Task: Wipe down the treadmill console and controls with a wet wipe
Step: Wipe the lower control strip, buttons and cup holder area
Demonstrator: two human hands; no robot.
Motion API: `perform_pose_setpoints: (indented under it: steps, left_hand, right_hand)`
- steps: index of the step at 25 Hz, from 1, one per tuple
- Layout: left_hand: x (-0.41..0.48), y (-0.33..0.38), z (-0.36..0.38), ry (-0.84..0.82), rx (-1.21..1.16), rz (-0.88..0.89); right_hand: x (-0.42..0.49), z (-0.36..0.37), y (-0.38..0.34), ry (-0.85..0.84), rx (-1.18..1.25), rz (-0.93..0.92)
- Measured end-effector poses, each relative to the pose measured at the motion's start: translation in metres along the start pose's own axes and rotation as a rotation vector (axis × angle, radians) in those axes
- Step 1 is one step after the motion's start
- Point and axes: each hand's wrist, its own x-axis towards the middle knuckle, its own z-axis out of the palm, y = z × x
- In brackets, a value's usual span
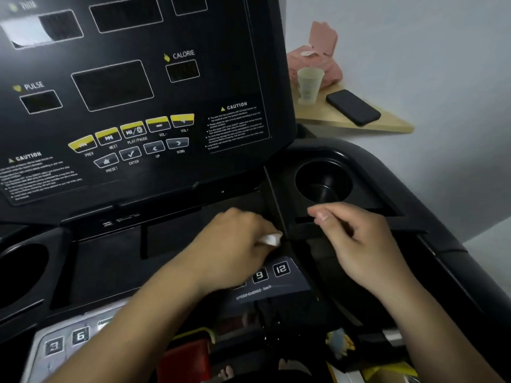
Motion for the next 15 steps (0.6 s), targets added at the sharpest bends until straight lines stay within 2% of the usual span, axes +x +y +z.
perform_pose_setpoints:
  steps: [5, 8, 10, 12, 15]
  left_hand:
    - [-0.012, -0.001, -0.001, 0.104, -0.136, -0.043]
    - [-0.006, -0.001, -0.015, 0.147, -0.459, -0.148]
    - [0.007, 0.009, -0.014, 0.211, -0.657, -0.204]
    - [0.018, 0.02, -0.004, 0.224, -0.818, -0.251]
    - [0.022, 0.031, 0.006, 0.272, -1.009, -0.361]
  right_hand:
    - [0.027, -0.006, 0.013, -0.024, 0.165, 0.004]
    - [0.029, -0.008, 0.012, -0.083, 0.277, 0.032]
    - [0.029, -0.008, 0.003, -0.228, 0.417, 0.098]
    - [0.032, -0.005, -0.002, -0.314, 0.399, 0.111]
    - [0.034, -0.006, -0.003, -0.195, 0.403, 0.122]
